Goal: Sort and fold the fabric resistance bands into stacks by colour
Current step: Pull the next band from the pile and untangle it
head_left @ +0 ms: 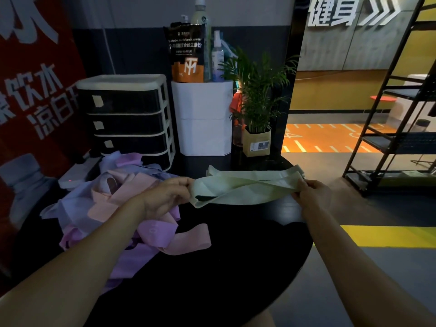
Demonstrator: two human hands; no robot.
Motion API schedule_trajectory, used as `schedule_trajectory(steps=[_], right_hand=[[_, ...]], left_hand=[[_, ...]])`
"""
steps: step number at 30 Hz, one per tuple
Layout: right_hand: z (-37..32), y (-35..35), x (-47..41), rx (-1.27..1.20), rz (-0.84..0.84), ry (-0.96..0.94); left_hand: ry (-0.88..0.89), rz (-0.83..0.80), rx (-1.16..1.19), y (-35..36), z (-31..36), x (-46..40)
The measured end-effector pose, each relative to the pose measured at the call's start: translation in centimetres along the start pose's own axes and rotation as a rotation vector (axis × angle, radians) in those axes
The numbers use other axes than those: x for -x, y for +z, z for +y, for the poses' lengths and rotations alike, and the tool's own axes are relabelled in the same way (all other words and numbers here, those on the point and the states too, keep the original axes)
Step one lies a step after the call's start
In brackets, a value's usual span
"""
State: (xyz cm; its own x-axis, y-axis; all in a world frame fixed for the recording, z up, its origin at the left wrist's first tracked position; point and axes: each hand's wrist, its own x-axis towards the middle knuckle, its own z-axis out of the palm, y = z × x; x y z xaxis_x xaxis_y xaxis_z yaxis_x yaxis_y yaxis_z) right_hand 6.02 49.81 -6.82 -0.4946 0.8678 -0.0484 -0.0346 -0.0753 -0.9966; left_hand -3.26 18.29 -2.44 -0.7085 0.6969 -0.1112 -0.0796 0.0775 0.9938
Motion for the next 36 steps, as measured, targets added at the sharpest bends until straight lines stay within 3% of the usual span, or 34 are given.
schedule_trajectory(steps=[7, 11, 14, 17, 20, 23, 29, 32, 36], right_hand=[[0.7, 0.0, 0.1, -0.05, 0.0, 0.027], [0.7, -0.3, 0.2, -0.029, -0.01, 0.017], [0.7, -0.4, 0.3, -0.033, -0.014, -0.001], [0.9, -0.7, 0.2, -0.039, -0.004, -0.002], [1.5, -1.2, -0.3, 0.006, -0.005, 0.009], [2.2, -1.6, -1.2, 0.018, -0.009, 0.033], [2.7, -2.3, -3.0, 0.035, -0.03, 0.036], [2.5, -2.2, -3.7, 0.052, -0.03, 0.02], [1.9, -1.9, -4.8, 0.131, -0.043, -0.028]], left_hand=[[0.04, 0.354, -0.209, 0.6, -0.2, -0.7], [0.136, 0.726, -0.626, 0.9, -0.7, -1.7], [0.12, 0.862, -0.837, 1.2, -1.1, -2.1], [0.004, 0.744, -0.852, 1.3, -1.8, -2.9], [-0.009, 0.582, -0.507, 1.7, -2.4, -3.4], [0.003, 0.506, -0.315, 2.3, -2.2, -3.4], [-0.023, 0.398, -0.313, 2.1, -1.9, -3.7], [0.041, 0.408, -0.237, 2.8, -1.5, -4.8], [0.12, 0.547, -0.382, 2.5, -1.4, -7.0]])
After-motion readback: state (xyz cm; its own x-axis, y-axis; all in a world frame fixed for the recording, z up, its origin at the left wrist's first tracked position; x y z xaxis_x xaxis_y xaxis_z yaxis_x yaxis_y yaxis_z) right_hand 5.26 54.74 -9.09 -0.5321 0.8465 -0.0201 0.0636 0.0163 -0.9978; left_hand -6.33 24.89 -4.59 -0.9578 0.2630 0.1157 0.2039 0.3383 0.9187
